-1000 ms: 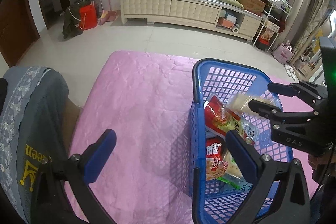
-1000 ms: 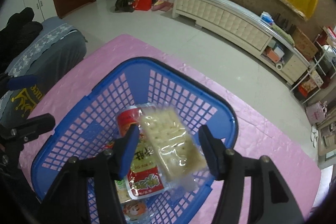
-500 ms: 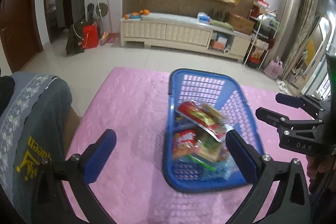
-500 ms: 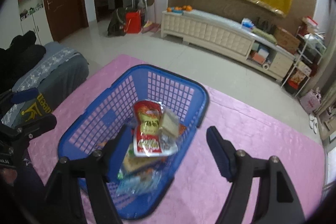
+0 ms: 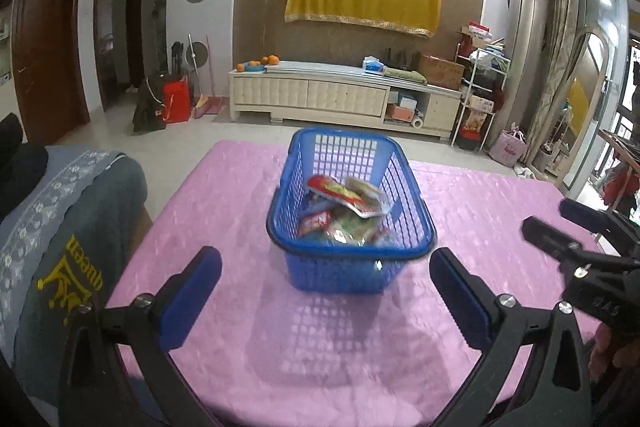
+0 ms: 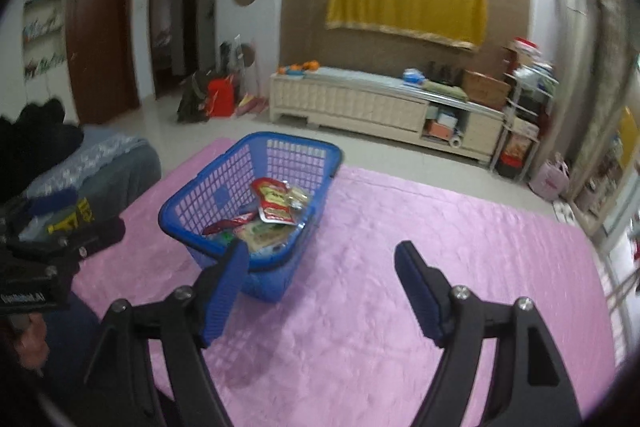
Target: Organize snacks
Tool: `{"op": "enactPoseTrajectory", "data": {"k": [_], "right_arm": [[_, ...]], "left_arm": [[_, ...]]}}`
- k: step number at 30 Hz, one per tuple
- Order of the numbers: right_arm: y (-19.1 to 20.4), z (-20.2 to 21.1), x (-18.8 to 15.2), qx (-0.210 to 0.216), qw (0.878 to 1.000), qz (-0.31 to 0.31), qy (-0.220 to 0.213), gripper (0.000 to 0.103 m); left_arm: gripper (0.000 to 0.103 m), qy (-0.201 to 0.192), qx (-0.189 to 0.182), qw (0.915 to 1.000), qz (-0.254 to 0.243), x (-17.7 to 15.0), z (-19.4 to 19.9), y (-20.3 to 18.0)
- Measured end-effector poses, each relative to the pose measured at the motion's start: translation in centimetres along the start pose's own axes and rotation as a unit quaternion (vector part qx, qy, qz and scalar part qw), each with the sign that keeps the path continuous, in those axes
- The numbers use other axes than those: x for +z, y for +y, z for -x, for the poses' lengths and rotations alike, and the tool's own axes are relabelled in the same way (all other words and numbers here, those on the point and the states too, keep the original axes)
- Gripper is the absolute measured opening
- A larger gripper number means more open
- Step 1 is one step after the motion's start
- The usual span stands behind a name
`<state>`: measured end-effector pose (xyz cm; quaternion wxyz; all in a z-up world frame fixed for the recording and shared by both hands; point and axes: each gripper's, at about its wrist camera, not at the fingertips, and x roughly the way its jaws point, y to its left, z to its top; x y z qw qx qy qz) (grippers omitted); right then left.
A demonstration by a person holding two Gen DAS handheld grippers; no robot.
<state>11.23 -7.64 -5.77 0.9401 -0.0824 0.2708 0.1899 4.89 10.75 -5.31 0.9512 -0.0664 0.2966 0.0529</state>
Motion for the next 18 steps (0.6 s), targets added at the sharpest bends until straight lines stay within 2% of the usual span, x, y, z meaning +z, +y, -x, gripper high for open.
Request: {"op": "enactPoseTrajectory", "data": {"k": [4,9,18], "right_arm": [[-1.2,2.3,-2.2,-0.006,0.999,-0.040,-0.021,0.085],[-1.3,4.8,-4.2,-0.028,0.998,-0.032,-0.048,0.102],[-1.2,8.4,-5.0,-0.040,0.994,-0.047,-0.087,0.103]], "left_arm": [[0.103,-0.028,0.000,0.9996,-0.004,-1.9,2.1,-1.3],[0.103,-0.055,-0.009,0.9984,-0.014,-3.0,4.5,-3.3],[0.103,-0.075,-0.020,0.9962,-0.040,-3.6,7.0,-5.4]]}}
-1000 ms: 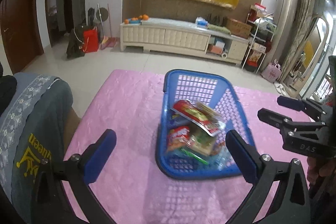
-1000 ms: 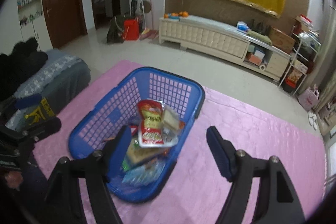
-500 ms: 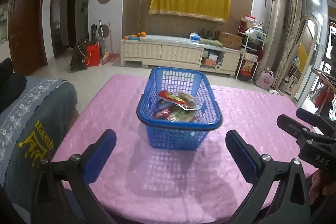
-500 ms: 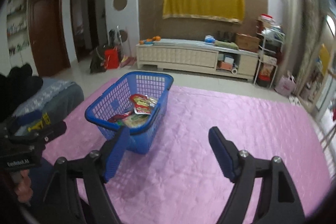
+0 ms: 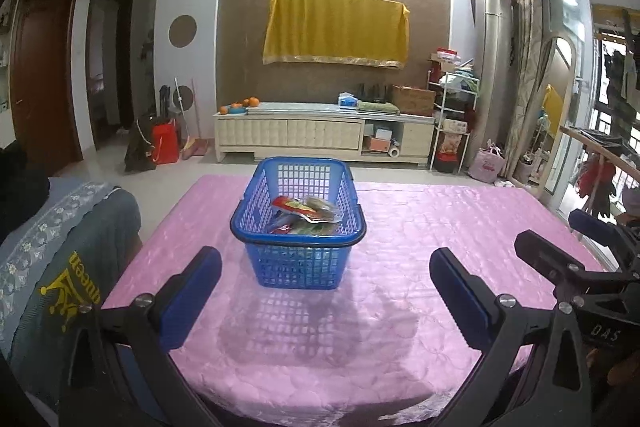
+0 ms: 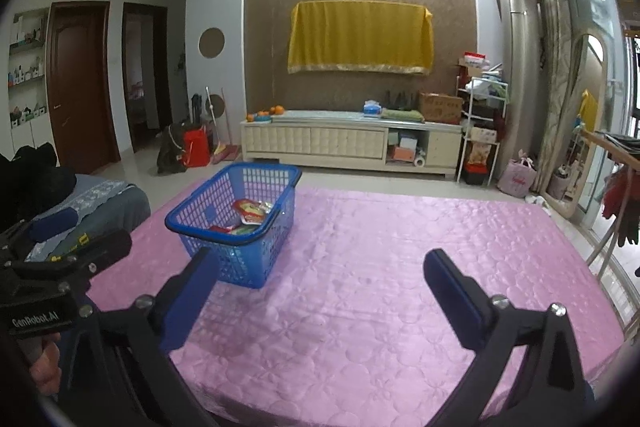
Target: Organize snacks
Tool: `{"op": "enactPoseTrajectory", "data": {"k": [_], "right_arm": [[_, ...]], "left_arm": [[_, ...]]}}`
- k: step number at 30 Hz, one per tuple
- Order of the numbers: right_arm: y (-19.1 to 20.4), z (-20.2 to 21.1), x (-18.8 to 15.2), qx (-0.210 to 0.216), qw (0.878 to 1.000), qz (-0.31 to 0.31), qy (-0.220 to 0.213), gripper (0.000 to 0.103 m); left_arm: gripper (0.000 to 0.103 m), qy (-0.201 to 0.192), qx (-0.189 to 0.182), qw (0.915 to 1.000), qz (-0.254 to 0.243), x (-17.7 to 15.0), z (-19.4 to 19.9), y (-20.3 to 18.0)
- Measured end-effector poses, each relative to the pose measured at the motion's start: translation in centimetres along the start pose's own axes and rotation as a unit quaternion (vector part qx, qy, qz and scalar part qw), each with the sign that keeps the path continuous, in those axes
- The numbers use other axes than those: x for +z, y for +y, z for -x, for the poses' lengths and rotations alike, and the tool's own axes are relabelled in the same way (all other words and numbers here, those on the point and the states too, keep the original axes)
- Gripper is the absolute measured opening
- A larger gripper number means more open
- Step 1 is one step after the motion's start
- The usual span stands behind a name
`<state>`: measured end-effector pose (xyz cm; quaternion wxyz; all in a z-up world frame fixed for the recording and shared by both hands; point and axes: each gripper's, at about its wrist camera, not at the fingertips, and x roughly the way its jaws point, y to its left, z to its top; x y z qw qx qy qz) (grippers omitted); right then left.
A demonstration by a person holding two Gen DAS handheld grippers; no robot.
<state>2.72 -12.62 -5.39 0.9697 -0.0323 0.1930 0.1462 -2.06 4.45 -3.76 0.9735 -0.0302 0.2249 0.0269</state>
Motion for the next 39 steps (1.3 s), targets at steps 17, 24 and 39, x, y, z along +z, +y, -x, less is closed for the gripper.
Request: {"op": "enactPoseTrajectory", "data": {"k": [17,24,39], "right_arm": [[0.2,1.3,-1.0,0.012,1.000,-0.019,0.016,0.103],[0.1,1.6,-1.2,0.008,1.000,-0.018,0.013,0.103],[-0.1,1.5,-1.2,0.016,0.999,-0.030,0.025,0.103]], "left_arm": [[0.103,0.003,-0.010,0.9999,-0.003,-0.2,0.7,-0.6],[0.103,0.006,-0.016,0.9998,0.007,-0.4,0.5,-0.4],[0.103,0.010,-0.006,0.9999,-0.003,-0.2,0.3,-0.8]]}}
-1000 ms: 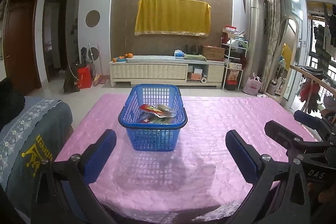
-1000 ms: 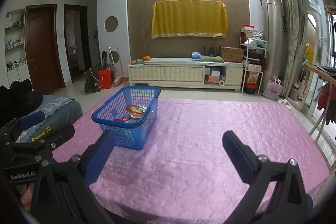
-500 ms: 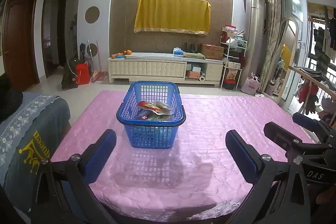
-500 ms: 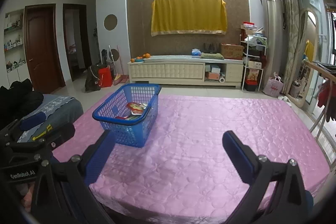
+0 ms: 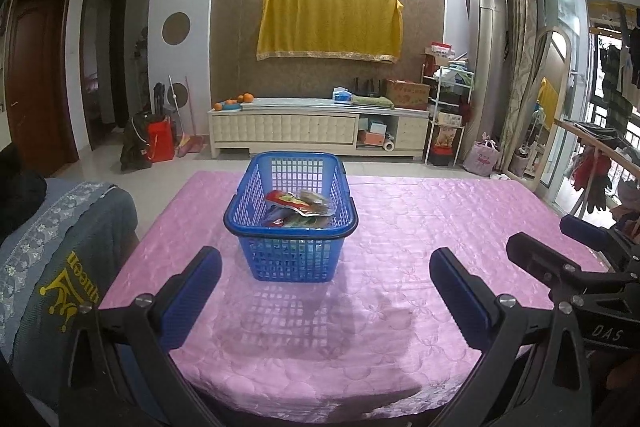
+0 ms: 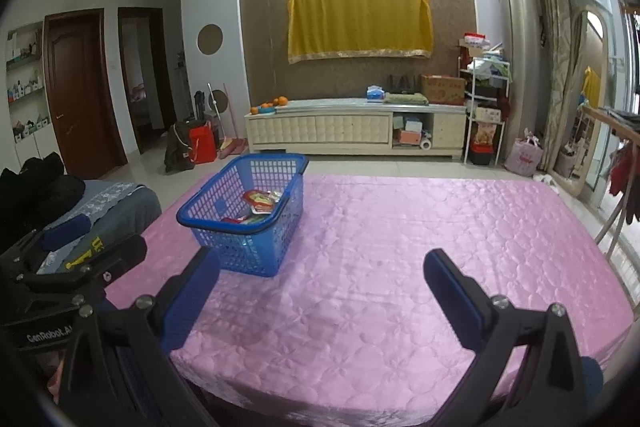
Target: Organize snacks
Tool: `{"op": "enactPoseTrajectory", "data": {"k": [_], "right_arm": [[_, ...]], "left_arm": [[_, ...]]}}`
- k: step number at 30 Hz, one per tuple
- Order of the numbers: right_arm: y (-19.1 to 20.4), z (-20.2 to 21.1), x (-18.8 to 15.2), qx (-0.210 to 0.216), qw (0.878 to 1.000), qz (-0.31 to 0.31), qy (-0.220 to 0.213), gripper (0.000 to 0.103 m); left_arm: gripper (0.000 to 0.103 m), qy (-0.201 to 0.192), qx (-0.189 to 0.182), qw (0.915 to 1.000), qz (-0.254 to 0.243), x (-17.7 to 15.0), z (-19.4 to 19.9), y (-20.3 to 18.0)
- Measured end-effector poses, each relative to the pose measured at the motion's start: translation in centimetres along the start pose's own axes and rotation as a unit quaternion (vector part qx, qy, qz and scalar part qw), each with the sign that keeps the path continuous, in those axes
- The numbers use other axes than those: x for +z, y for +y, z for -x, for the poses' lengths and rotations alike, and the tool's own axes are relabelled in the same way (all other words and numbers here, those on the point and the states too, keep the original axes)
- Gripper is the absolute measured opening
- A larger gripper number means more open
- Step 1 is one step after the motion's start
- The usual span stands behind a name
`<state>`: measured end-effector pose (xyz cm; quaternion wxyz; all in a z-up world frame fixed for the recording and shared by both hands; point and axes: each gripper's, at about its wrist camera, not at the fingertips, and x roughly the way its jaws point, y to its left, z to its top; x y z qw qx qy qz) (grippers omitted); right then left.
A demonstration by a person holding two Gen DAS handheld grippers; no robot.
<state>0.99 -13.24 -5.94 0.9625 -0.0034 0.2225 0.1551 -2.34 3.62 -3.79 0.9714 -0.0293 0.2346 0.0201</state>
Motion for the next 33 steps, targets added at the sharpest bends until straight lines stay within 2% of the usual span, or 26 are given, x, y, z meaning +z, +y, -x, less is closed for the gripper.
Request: {"op": "enactPoseTrajectory", "data": {"k": [33], "right_arm": [[-0.18,-0.49,-0.02,0.001,1.000,-0.006,0.006,0.103]], "left_arm": [[0.103,0.016,0.001,0.9998,0.008,-0.37,-0.40,0.12]]}}
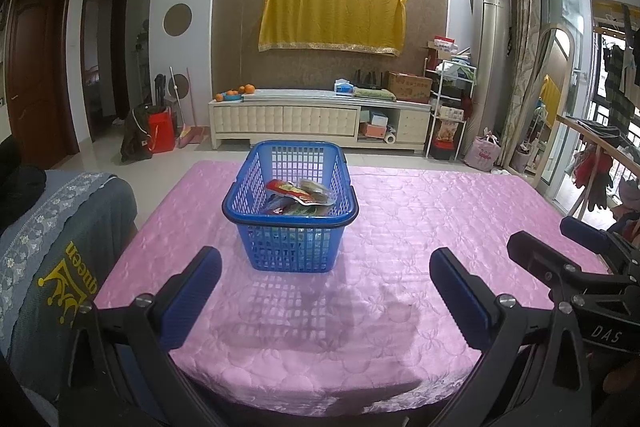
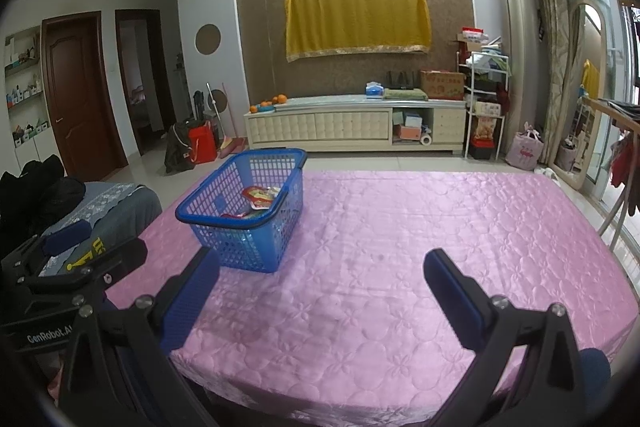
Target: Organize snacks
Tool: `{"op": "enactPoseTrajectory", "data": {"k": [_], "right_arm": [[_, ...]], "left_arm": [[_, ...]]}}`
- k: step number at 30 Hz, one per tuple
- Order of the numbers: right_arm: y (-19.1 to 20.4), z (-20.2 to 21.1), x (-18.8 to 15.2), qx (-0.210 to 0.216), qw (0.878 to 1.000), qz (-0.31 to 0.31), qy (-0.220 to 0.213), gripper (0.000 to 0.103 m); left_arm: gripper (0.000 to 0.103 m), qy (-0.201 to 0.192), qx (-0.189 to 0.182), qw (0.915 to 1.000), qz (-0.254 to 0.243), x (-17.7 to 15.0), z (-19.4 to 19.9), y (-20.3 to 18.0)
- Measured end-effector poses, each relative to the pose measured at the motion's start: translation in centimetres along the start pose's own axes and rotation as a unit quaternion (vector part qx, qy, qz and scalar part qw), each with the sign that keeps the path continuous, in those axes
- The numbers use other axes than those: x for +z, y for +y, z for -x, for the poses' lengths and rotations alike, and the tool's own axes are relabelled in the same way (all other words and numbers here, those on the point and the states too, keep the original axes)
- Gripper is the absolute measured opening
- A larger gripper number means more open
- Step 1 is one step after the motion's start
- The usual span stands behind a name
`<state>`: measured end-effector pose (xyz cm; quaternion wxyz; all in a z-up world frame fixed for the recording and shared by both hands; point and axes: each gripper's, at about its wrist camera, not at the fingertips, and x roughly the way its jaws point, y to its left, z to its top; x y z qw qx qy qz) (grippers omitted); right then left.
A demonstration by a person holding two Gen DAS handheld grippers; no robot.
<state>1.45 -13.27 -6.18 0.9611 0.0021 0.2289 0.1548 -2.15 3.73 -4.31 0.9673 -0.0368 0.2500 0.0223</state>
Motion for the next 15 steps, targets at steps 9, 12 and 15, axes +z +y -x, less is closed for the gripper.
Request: {"op": "enactPoseTrajectory", "data": {"k": [9,12,15], "right_arm": [[0.24,-0.06,-0.13,-0.004,1.000,0.004,0.000,0.103],[0.22,-0.15,-0.21,-0.001,1.000,0.001,0.002,0.103],[0.19,-0.13,-0.30,0.000,1.000,0.000,0.002,0.103]], "left_arm": [[0.103,-0.001,0.003,1.0000,-0.002,0.01,0.12,0.13],[0.103,-0.004,0.004,1.0000,-0.005,0.01,0.13,-0.02],[0.103,-0.004,0.004,1.0000,-0.005,0.03,0.11,-0.01]]}}
